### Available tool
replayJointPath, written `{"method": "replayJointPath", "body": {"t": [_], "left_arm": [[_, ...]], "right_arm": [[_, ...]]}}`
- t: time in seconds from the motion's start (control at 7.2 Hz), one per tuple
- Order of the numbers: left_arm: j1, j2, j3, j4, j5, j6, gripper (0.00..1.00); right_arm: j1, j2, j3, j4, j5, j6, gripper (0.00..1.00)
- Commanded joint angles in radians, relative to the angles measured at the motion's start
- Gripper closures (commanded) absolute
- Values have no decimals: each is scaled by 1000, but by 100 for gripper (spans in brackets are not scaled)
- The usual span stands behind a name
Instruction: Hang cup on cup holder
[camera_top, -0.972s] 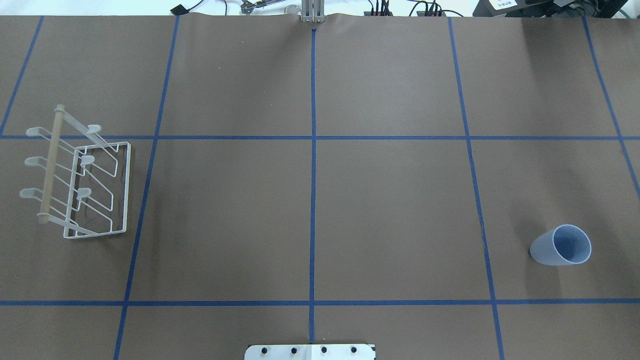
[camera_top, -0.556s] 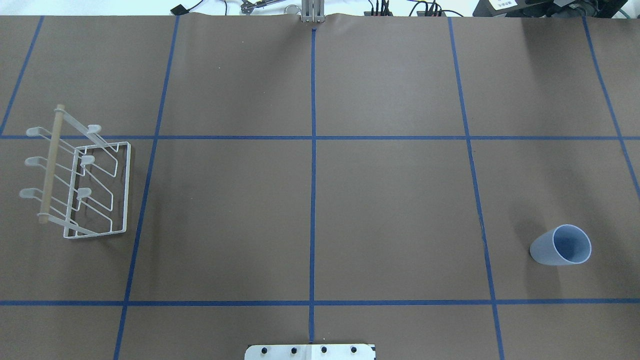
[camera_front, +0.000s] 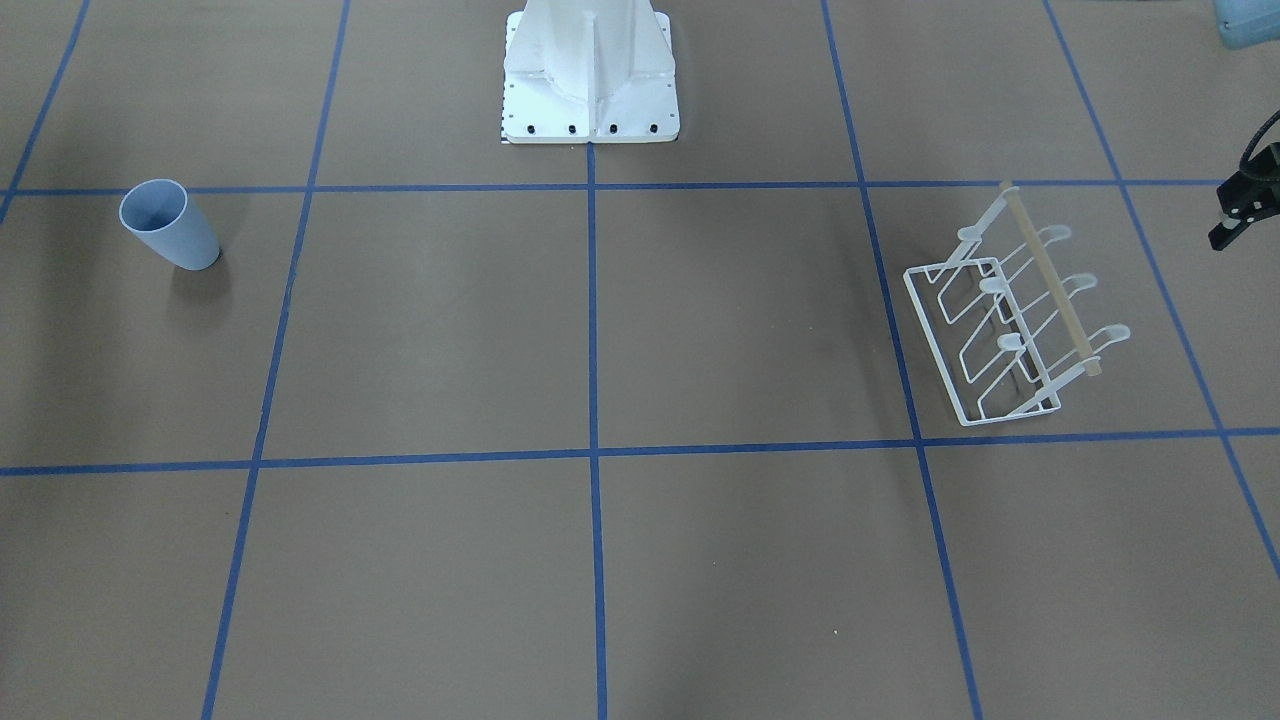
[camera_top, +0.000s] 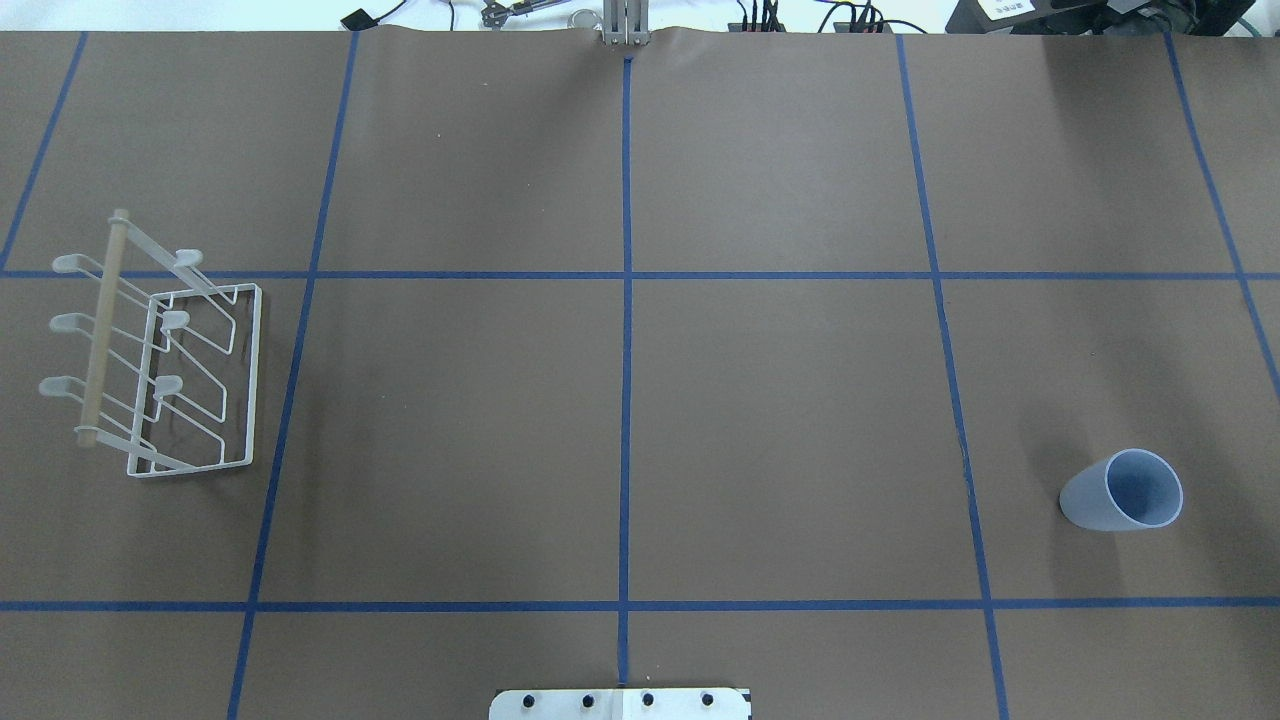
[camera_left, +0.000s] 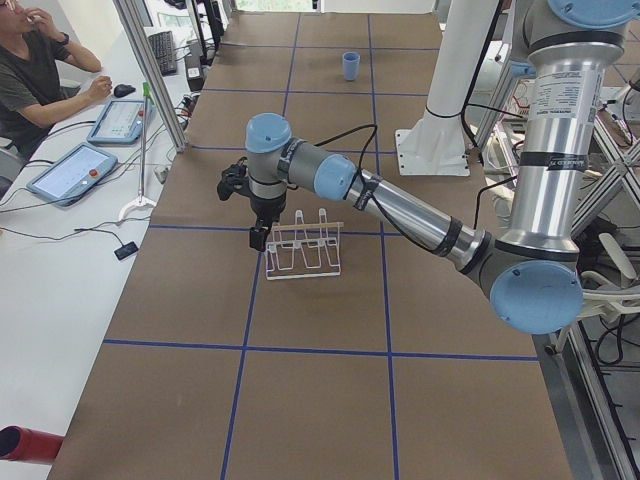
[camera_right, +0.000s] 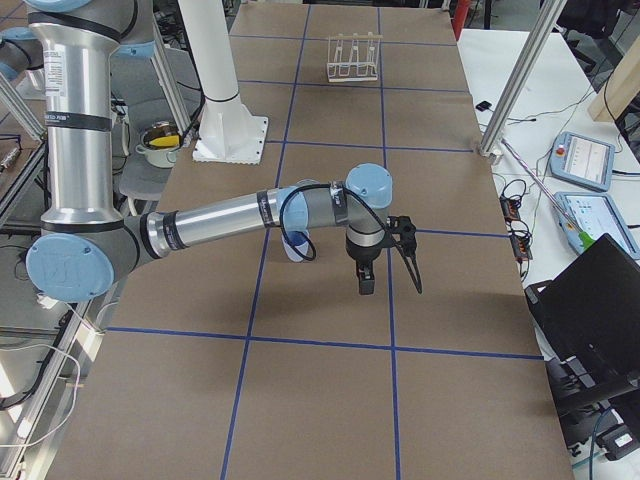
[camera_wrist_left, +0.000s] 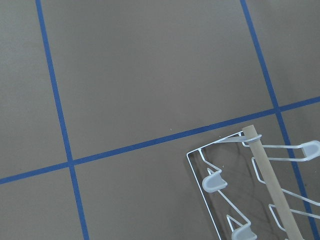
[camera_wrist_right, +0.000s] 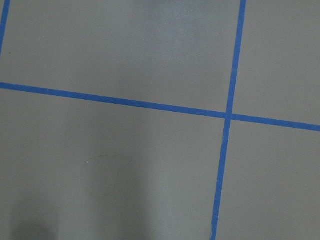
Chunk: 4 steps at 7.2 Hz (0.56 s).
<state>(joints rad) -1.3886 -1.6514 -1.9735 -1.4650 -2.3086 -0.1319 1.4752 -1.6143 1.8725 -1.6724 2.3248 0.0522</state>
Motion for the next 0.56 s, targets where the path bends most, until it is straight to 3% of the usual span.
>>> {"method": "replayJointPath", "body": {"t": [0.0,0.42], "left_arm": [[-1,-1,-5,2,0,0,1],[2,5,-5,0,0,0,1]], "right_arm": [[-1,-3,-18,8,1,0,0],[-6,7,-33,10,16,0,0]]}}
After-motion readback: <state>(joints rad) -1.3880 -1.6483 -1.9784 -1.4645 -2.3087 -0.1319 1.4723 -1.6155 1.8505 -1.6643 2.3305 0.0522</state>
